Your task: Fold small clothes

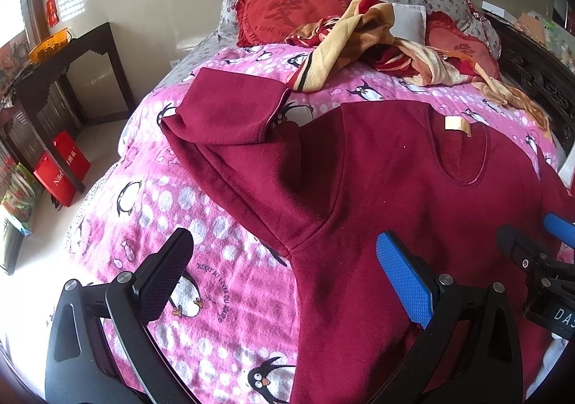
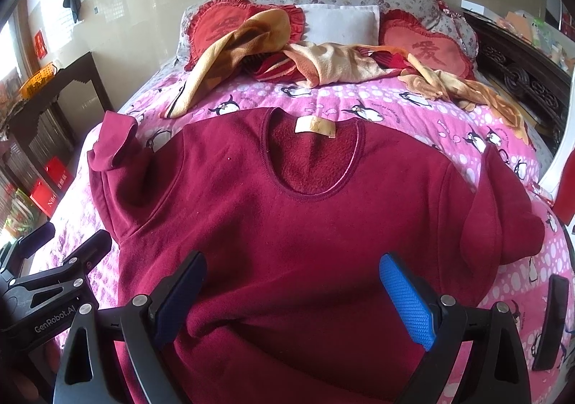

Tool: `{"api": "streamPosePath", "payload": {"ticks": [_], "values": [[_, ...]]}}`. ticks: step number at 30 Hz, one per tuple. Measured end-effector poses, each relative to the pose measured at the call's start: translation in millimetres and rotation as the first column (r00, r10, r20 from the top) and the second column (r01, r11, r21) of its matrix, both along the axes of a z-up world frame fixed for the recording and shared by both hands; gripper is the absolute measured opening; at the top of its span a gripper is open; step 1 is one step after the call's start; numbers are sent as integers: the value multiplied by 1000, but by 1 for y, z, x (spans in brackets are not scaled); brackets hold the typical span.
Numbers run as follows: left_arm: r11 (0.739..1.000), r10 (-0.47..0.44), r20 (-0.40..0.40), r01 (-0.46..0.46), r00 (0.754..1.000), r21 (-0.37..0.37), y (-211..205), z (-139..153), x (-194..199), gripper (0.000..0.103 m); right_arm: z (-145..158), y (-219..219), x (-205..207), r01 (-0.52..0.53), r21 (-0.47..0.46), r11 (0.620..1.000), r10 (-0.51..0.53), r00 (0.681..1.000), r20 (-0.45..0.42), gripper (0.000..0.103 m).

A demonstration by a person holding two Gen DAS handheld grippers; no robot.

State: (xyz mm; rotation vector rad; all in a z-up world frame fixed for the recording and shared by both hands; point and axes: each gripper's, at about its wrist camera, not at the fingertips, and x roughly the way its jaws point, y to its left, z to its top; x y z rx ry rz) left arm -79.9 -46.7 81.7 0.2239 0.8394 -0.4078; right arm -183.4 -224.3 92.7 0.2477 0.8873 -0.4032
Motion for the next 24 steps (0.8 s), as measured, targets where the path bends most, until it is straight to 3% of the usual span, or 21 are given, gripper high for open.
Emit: {"api": "streamPosePath", "payload": {"ticks": [24], "values": [[1000, 19, -22, -19, 1000, 3, 4, -10, 17, 102, -15, 4, 23, -23, 15, 1000, 24, 999, -37, 96]]}}
